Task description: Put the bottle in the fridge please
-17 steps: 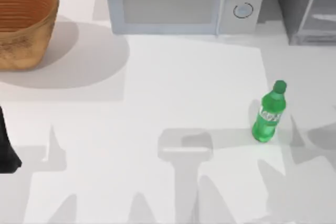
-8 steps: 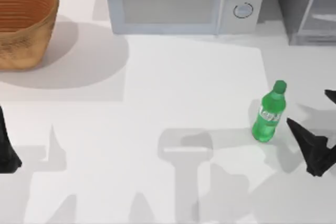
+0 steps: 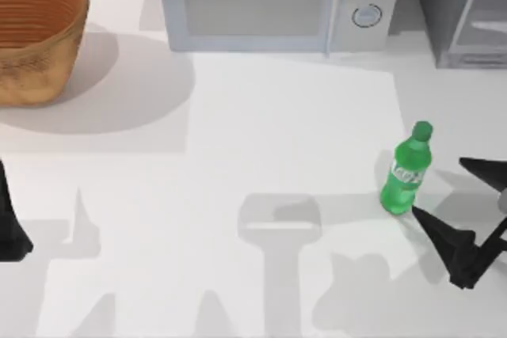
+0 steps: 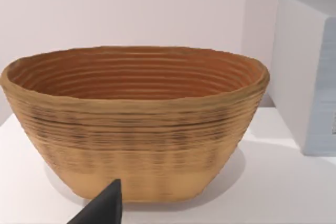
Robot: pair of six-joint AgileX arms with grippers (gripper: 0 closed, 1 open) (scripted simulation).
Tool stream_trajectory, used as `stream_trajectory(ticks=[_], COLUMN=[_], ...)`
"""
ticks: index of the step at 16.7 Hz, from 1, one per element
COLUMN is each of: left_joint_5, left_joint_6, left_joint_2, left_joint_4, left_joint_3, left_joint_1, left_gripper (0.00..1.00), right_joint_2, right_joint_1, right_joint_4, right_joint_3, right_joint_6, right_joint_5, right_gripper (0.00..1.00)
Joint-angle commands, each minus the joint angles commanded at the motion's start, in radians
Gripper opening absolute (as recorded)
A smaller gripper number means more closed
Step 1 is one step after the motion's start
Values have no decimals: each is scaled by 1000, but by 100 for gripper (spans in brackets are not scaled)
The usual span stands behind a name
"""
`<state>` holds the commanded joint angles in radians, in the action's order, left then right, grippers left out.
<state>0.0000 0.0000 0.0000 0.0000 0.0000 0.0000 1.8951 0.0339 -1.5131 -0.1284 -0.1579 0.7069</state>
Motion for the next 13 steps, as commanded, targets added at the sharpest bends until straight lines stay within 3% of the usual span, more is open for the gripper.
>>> stream_trajectory(ticks=[6,13], left_joint_5=[0,0], left_joint_6=[0,0], left_joint_2=[0,0], left_joint_4=[0,0], left_joint_3=[0,0], left_joint_1=[0,0], left_gripper=[100,100], right_joint_2=[8,133], right_joint_1=[11,159], right_joint_4=[3,18], right_joint_3=[-12,-177], right_joint_6=[4,47], right_joint_5=[-13,-156], right_gripper=[100,100])
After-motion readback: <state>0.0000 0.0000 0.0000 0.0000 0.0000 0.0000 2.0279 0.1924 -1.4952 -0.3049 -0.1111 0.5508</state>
